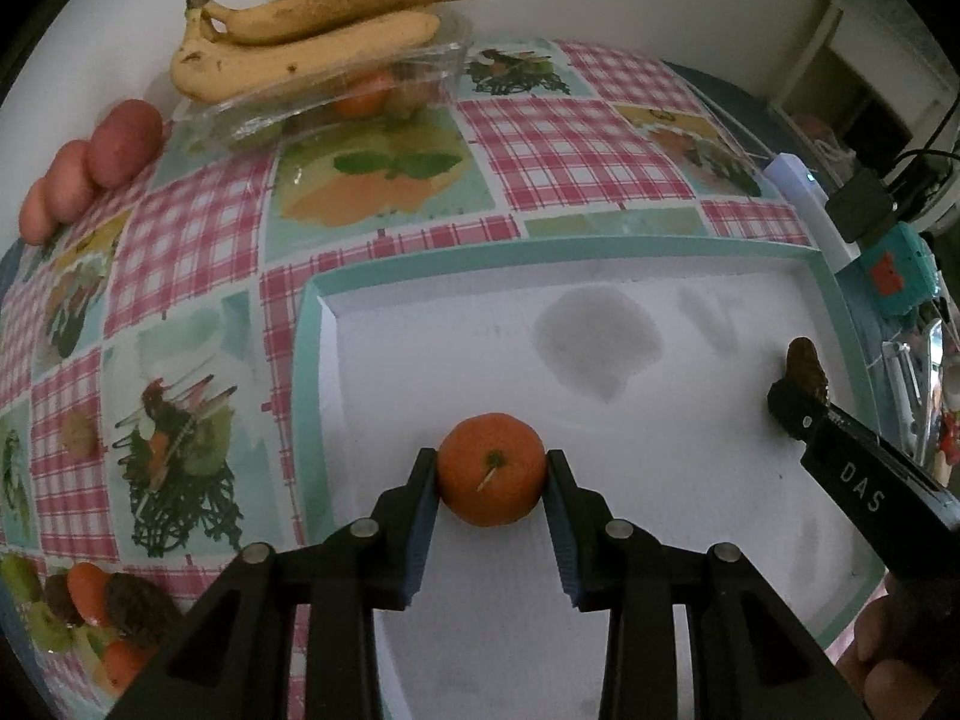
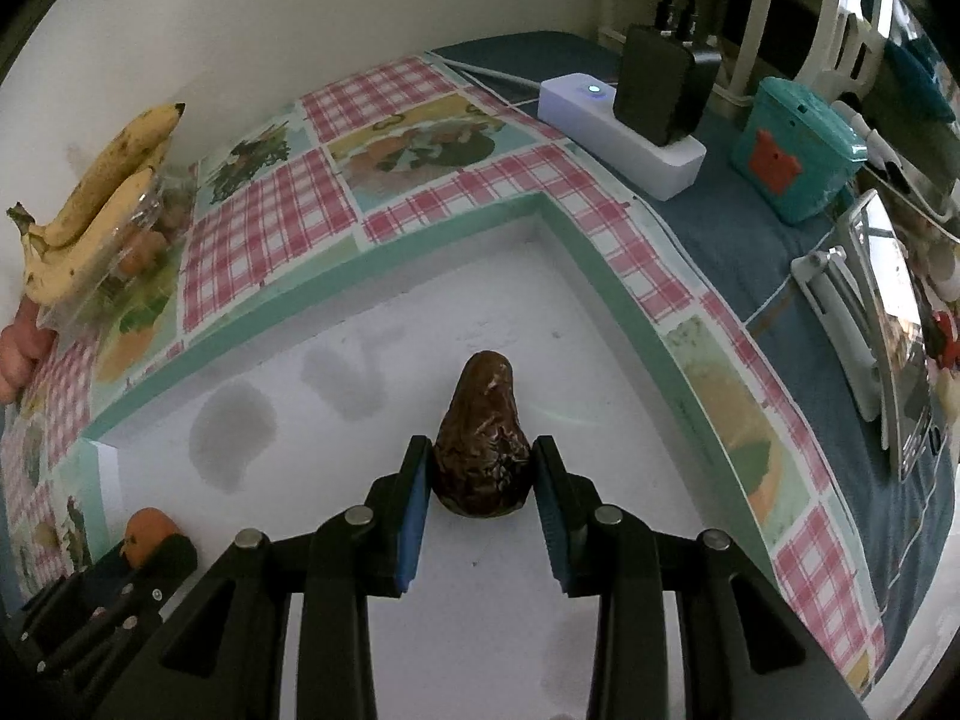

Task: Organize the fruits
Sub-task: 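Carry the avocado into the white tray and open the right tool while the left releases the tangerine there, then move both open tools back over the fruit cluster toward the dark avocado and green pear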

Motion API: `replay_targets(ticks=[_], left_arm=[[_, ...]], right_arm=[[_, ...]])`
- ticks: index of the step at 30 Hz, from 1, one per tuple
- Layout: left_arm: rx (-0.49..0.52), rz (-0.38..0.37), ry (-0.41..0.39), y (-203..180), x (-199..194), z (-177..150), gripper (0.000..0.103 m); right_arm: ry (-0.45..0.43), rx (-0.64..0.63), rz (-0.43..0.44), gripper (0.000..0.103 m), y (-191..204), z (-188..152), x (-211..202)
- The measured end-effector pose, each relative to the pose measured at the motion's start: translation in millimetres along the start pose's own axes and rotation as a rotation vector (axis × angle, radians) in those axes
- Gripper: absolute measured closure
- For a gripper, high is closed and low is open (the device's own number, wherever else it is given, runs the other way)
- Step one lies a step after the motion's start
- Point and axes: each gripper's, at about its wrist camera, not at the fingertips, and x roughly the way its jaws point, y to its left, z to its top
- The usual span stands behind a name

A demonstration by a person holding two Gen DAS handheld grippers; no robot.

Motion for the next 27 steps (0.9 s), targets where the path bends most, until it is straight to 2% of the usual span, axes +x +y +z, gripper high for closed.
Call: replay_targets(ticks=[9,11,13,14,16,18,19,21,24,27], left_arm=[[-0.007,-0.003,0.003,1,-2,-1,0.065],[-0.012,-0.001,0.011,1,-4,-3,0.064],[-0.019,-0.008,0.004,3,-9,-7,0.064],[-0.025,-0.010,-0.001,3,-12,-8,0.063],[-0.042,-0.023,-0.014,5,-21,-11,0.057],[-0.051,-0.032,-0.027,6,-29,-15,0.035],[-0.056,-0.035,-0.038,7,-35,-18,0.031],[-0.065,-0.032,-0.058,11,-46,-24,0.026],[-0.083,0.015,-0.071,22,-62,-36,0.015],[-0.083,0.047,-0.099,34,-74,-51,0.010]], right_arm=[[0.010,0.023,0.004,0.068,-2,1,0],[0.007,0.022,0.003,0.065,-2,0,-1],[0.005,0.015,0.009,0.054,-1,0,-3],[0.002,0.012,0.018,0.053,-1,0,-5],[-0.010,0.004,0.023,0.050,1,0,-11],[-0.032,-0.002,0.031,0.042,2,0,-19],[-0.046,-0.005,0.032,0.041,2,-1,-25],[-0.070,-0.020,0.029,0.040,5,-1,-35],[-0.108,-0.045,0.053,0.024,10,-4,-51],[-0.129,-0.065,0.077,0.022,15,-9,-62]])
